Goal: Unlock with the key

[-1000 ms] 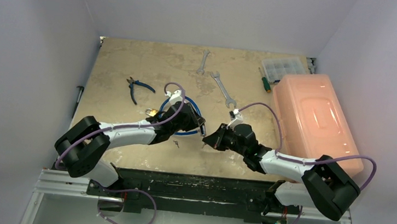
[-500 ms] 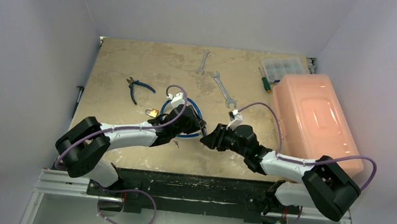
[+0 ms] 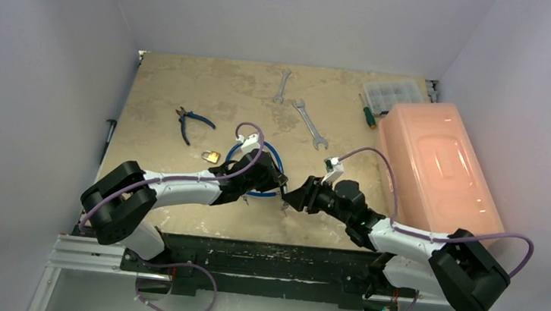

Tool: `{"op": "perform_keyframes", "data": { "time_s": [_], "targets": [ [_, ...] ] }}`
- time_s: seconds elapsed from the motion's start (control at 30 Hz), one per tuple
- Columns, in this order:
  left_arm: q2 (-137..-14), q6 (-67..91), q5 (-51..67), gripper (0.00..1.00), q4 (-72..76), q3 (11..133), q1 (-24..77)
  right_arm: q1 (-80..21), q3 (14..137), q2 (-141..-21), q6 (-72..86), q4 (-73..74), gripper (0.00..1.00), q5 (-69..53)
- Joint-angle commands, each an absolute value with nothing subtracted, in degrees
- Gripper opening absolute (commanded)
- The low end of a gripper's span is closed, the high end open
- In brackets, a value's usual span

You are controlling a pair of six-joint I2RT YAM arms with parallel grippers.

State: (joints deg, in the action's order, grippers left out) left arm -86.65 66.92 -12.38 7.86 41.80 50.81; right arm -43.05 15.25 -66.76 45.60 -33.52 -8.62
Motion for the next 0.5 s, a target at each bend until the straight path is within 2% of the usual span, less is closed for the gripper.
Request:
{"op": "perform_keyframes", "data": {
  "time_s": [0.0,0.33,0.47],
  "targets": [
    [-86.05,67.85,-11.78,0.00,10.04,44.34,51.10,-42.88,14.03,-66.85,44.65,-36.08,0.51,-8.66],
    [-85.88,67.93,-11.64,0.00,10.88,43.73,51.08,-42.85,9.78,-64.27,45.88,-37.30,0.51,-9.81],
    [-85.96,68.27,-11.44,0.00,11.40,43.59,51.11,-42.93,9.08,-65.63,47.20,-40.91,0.47,-11.16]
  ]
}}
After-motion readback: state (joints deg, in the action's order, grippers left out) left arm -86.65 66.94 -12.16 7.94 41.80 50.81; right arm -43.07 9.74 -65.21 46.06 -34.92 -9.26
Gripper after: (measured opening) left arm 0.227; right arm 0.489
